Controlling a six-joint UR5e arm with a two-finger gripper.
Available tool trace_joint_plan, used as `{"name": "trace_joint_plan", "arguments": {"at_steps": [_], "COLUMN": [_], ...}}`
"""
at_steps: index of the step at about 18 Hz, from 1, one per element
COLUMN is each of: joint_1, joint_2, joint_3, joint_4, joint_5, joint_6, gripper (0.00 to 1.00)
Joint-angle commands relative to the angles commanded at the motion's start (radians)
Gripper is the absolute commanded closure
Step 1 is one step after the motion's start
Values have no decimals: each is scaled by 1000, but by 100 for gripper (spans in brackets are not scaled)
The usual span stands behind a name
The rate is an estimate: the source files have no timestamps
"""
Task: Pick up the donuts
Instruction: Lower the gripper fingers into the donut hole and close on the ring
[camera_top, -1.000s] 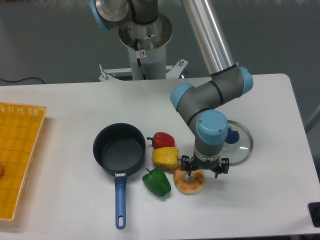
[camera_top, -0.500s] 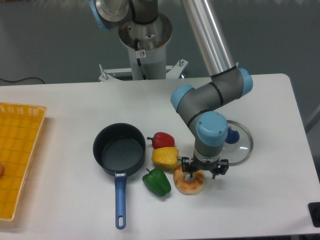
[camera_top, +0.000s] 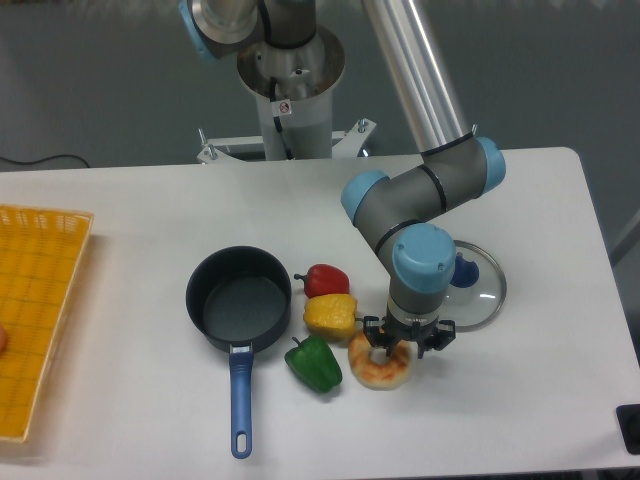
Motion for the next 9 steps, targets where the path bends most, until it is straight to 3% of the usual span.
{"name": "trace_joint_plan", "arguments": {"at_steps": [6,9], "joint_1": [0,0], "joint_2": [2,5], "joint_3": [0,0], "joint_4": [0,0], "joint_5": [-3,-11], "joint_6": [-24,-26], "gripper": [80,81]}}
